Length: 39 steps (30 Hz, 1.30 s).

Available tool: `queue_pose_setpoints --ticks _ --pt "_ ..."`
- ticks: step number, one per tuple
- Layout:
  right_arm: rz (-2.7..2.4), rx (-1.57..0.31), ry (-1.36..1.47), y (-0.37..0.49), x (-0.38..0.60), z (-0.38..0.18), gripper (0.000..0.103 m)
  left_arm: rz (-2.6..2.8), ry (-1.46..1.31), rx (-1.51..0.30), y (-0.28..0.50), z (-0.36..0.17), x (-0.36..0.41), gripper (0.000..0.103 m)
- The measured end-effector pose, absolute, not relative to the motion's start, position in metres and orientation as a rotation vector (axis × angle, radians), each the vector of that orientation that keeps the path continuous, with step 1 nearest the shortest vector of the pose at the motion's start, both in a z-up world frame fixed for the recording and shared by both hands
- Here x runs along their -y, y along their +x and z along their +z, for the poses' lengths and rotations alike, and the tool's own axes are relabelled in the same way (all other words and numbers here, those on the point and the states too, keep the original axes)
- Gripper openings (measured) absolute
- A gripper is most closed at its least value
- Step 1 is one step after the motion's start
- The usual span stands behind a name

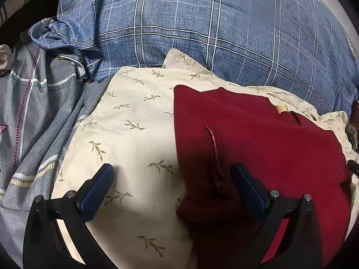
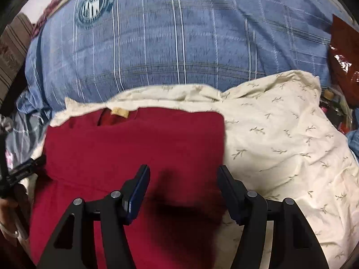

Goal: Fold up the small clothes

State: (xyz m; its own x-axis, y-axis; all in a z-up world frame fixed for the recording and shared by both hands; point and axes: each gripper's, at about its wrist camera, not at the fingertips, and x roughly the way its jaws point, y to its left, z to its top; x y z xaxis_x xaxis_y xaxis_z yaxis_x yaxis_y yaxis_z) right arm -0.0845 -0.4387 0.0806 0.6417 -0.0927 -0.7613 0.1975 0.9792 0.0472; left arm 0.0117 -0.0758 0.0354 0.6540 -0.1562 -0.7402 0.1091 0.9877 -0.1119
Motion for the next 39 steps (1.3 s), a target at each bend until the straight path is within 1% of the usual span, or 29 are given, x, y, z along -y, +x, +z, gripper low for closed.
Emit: queue_pose_setpoints --ticks 3,4,6,8,9,13,14,15,16,17,20,21,22,23,24,25,28,30,32,33,34,36,37,39 --pt "-0.249 -0.918 0.110 -0.073 0.451 0.057 0.061 -0.148 -0.054 -0.842 0.011 0.035 0.078 0.103" --pt "-0.244 -0.922 0.148 -0.074 0.458 0.053 0.061 -0.151 -0.054 -0.843 0.012 0.035 0.078 0.103" --pt "-0.220 -0.902 0.287 -0.080 0.473 0.052 0.060 -0.153 -0.056 -0.847 0.013 0.035 0.077 0.103" --pt "-0.224 -0.886 0.289 -0.088 0.472 0.060 0.059 -0.155 -0.057 -0.849 0.013 0.035 0.076 0.103" --pt "-0.220 -0.867 0.283 -0.093 0.470 0.066 0.063 -0.156 -0.058 -0.850 0.013 0.035 0.076 0.103" --pt "-0.190 -0.802 0.339 -0.103 0.476 0.079 0.064 -0.156 -0.085 -0.847 0.010 0.039 0.073 0.103" --pt "-0.180 -0.790 0.353 -0.103 0.478 0.082 0.065 -0.158 -0.091 -0.843 0.009 0.041 0.073 0.103" --pt "-0.177 -0.784 0.357 -0.100 0.479 0.083 0.069 -0.160 -0.097 -0.836 0.007 0.043 0.073 0.103" --pt "-0.181 -0.783 0.353 -0.097 0.478 0.083 0.072 -0.168 -0.103 -0.825 0.005 0.046 0.073 0.103" --pt "-0.187 -0.789 0.344 -0.091 0.478 0.082 0.073 -0.176 -0.106 -0.818 0.004 0.047 0.074 0.103" --pt "-0.176 -0.849 0.345 -0.070 0.480 0.067 0.073 -0.201 -0.096 -0.803 0.002 0.049 0.078 0.103" --pt "-0.157 -0.889 0.371 -0.062 0.480 0.058 0.062 -0.206 -0.084 -0.805 0.002 0.048 0.080 0.103" --pt "-0.138 -0.912 0.386 -0.059 0.478 0.052 0.033 -0.208 -0.071 -0.811 0.003 0.047 0.083 0.103" --pt "-0.129 -0.913 0.378 -0.058 0.475 0.052 0.027 -0.207 -0.060 -0.817 0.003 0.045 0.084 0.103" --pt "-0.147 -0.897 0.331 -0.060 0.470 0.056 0.018 -0.205 -0.054 -0.821 0.004 0.043 0.085 0.103" --pt "-0.175 -0.879 0.244 -0.064 0.460 0.063 0.012 -0.206 -0.052 -0.825 0.005 0.042 0.085 0.103" --pt "-0.239 -0.887 0.171 -0.063 0.459 0.058 0.012 -0.211 -0.046 -0.845 0.008 0.039 0.087 0.103" --pt "-0.254 -0.906 0.181 -0.060 0.463 0.049 0.012 -0.213 -0.037 -0.856 0.008 0.035 0.089 0.103" --pt "-0.256 -0.898 0.205 -0.061 0.464 0.056 0.013 -0.210 -0.035 -0.853 0.007 0.034 0.089 0.103" --pt "-0.259 -0.882 0.224 -0.065 0.464 0.064 0.019 -0.209 -0.036 -0.853 0.006 0.035 0.089 0.103" --pt "-0.261 -0.866 0.232 -0.068 0.464 0.069 0.022 -0.209 -0.038 -0.854 0.006 0.034 0.089 0.103" --pt "-0.235 -0.818 0.227 -0.072 0.460 0.087 0.024 -0.208 -0.042 -0.857 0.007 0.033 0.088 0.103" --pt "-0.219 -0.804 0.220 -0.073 0.457 0.092 0.028 -0.207 -0.043 -0.859 0.007 0.032 0.089 0.103" --pt "-0.159 -0.789 0.196 -0.065 0.445 0.100 0.030 -0.205 -0.044 -0.859 0.008 0.032 0.089 0.103"
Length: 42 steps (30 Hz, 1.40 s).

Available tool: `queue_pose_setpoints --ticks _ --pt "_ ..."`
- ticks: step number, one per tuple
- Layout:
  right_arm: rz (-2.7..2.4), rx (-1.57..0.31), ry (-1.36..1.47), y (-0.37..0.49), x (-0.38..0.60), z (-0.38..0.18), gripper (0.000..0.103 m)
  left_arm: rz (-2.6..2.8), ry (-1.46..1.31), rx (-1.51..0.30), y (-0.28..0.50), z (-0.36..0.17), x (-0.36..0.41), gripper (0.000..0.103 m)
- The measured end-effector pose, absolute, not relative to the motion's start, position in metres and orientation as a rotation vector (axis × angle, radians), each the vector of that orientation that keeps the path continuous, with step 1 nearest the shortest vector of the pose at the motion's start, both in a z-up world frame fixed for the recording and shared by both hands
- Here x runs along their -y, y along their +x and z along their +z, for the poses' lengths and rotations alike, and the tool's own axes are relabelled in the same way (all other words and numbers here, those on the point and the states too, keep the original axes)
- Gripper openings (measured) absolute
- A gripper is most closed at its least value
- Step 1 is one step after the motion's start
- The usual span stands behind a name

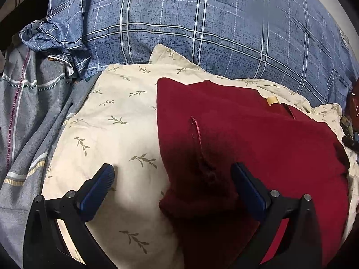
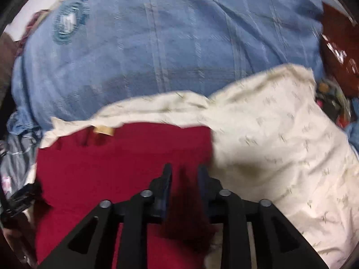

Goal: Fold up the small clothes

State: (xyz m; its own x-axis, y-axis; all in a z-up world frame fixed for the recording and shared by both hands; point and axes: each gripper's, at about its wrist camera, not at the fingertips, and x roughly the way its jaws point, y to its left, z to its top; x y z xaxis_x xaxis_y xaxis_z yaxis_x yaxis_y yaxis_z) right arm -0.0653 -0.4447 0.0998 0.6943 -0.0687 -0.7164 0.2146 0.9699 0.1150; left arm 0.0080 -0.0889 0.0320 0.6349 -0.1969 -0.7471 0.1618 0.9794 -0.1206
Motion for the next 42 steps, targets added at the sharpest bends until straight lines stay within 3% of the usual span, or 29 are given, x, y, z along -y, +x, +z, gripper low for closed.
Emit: queue_pose_setpoints --ticks 7,11,14,18,21,26,28,42 --pt "-0.214 -0.888 0.101 -0.008 0.439 0.058 0.024 -0.212 -0.044 -0.865 0.009 0.032 0.089 0.103" --pt "-0.237 -0.862 0.279 -0.011 0.469 0.055 0.026 -0.220 -0.047 -0.874 0.011 0.031 0.089 0.103" --pt "-0.232 -0.872 0.253 -0.033 0.462 0.068 0.032 -0.218 -0.045 -0.874 0.010 0.031 0.089 0.103" --pt "-0.243 -0.876 0.213 -0.083 0.453 0.073 0.048 -0.207 -0.033 -0.857 0.005 0.034 0.089 0.103" --pt "-0.234 -0.917 0.198 -0.092 0.455 0.054 0.048 -0.207 -0.033 -0.851 -0.002 0.037 0.088 0.103" --pt "-0.135 -0.848 0.236 -0.134 0.444 0.096 0.054 -0.240 -0.065 -0.875 -0.040 0.044 0.080 0.103" --pt "-0.112 -0.830 0.209 -0.156 0.435 0.107 0.072 -0.217 -0.007 -0.872 -0.063 0.046 0.080 0.103" --pt "0.029 -0.883 0.219 -0.288 0.398 0.097 0.074 -0.280 0.018 -0.837 -0.167 0.063 0.074 0.103"
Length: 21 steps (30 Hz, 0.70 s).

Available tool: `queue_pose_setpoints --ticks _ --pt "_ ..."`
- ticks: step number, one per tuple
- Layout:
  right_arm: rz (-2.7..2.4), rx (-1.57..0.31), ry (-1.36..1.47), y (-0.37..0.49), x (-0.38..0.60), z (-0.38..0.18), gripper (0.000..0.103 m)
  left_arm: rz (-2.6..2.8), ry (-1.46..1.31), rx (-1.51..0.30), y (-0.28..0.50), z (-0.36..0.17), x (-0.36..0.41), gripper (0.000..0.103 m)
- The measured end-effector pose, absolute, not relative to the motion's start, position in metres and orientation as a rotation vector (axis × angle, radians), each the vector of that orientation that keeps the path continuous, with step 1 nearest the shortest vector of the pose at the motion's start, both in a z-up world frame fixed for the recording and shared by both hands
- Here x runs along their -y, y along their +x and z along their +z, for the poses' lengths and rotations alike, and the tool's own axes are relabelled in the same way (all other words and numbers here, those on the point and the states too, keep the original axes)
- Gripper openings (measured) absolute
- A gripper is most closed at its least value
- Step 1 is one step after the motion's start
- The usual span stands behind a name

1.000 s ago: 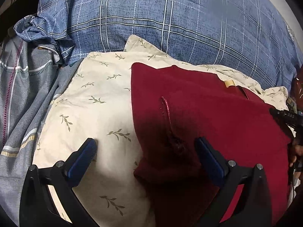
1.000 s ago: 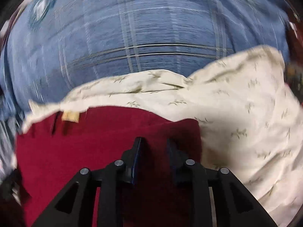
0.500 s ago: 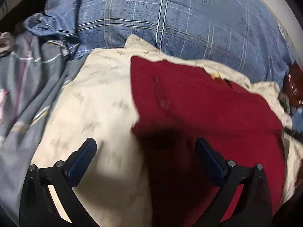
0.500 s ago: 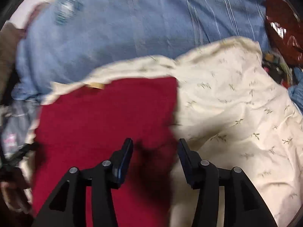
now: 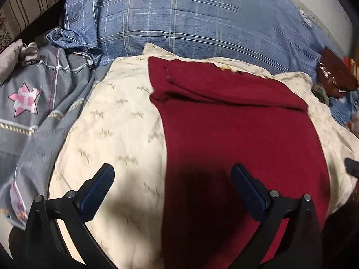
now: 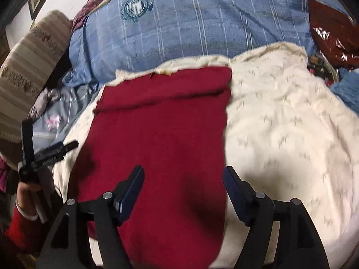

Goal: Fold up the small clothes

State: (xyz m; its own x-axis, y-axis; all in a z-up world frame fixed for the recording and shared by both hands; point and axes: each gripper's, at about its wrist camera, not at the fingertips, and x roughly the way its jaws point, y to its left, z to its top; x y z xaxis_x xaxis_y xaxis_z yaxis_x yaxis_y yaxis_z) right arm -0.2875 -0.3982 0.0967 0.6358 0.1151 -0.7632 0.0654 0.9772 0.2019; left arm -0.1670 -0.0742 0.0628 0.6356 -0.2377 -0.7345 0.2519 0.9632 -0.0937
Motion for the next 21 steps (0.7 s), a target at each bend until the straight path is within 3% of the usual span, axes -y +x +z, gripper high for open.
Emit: queue_pose_setpoints --ticks 21 --pt "0.045 -1.149 0.333 -0.337 0.415 0.029 0.077 -0.468 0.015 -1.078 -0.254 0.021 0.052 0.103"
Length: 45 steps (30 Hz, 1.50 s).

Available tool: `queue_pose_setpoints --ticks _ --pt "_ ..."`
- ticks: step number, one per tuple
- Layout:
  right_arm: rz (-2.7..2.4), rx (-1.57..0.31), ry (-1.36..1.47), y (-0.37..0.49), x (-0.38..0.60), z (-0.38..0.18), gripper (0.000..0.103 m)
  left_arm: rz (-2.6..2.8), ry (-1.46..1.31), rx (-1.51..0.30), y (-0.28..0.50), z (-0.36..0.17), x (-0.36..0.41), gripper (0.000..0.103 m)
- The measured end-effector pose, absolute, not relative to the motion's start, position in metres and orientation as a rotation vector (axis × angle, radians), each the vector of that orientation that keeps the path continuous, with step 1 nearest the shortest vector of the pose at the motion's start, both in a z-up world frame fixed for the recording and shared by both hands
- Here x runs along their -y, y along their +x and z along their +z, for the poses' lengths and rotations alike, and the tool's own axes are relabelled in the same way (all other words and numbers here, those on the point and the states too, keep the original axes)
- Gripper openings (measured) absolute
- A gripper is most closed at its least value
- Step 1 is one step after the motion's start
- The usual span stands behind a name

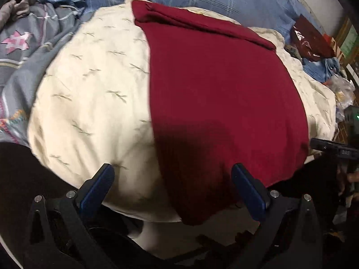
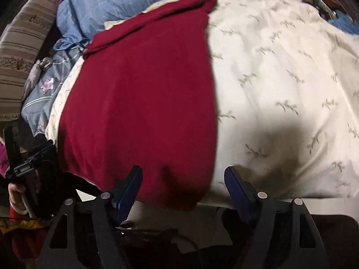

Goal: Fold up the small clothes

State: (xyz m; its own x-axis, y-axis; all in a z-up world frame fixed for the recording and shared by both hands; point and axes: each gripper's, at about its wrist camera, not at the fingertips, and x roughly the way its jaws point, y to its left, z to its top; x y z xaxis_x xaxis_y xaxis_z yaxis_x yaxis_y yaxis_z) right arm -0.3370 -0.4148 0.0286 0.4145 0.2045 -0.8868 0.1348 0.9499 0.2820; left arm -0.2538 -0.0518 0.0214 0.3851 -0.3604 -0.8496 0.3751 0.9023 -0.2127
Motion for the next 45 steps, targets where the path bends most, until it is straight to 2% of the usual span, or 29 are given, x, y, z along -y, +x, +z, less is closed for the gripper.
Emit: queue_pose_setpoints --ticks 5,16,21,29,35,37,38,39,40,42,43,44,45 --pt "0.103 -1.161 0.455 -0.333 0.418 0.014 0.077 -0.498 0.016 -1.121 -0.254 0.010 0.064 0.103" --pt "0.095 -1.175 0.436 -0.333 0.418 0.009 0.078 -0.466 0.023 -1.121 -0.252 0.005 0.068 0.103" --pt "0.123 -1.199 0.407 -0.332 0.402 0.009 0.070 -0.448 0.041 -1.116 -0.253 0.003 0.070 0.103" --pt "0.149 -1.200 0.362 -0.326 0.393 0.010 0.070 -0.444 0.027 -1.116 -0.254 0.002 0.069 0.103" --pt "0.147 -1.181 0.394 -0.327 0.392 0.007 0.074 -0.440 0.034 -1.114 -0.255 0.001 0.070 0.103" --pt "0.137 -1.183 0.371 -0.327 0.391 0.008 0.069 -0.441 0.028 -1.110 -0.255 0.002 0.069 0.101" --pt "0.136 -1.182 0.355 -0.328 0.390 0.009 0.064 -0.439 0.026 -1.107 -0.256 0.002 0.068 0.097" --pt "0.139 -1.168 0.347 -0.328 0.389 0.013 0.040 -0.439 0.023 -1.103 -0.257 0.003 0.067 0.091" --pt "0.148 -1.153 0.340 -0.328 0.388 0.017 0.011 -0.442 0.022 -1.099 -0.258 0.004 0.066 0.085" --pt "0.199 -1.121 0.335 -0.328 0.387 0.029 0.011 -0.439 0.035 -1.094 -0.259 0.008 0.064 0.056" --pt "0.216 -1.103 0.329 -0.328 0.385 0.036 0.011 -0.455 0.025 -1.102 -0.259 0.011 0.062 0.044" --pt "0.231 -1.087 0.326 -0.327 0.384 0.041 0.011 -0.478 0.002 -1.120 -0.257 0.013 0.059 0.023" --pt "0.255 -1.067 0.328 -0.326 0.382 0.049 0.011 -0.505 -0.039 -1.142 -0.253 0.018 0.054 0.008"
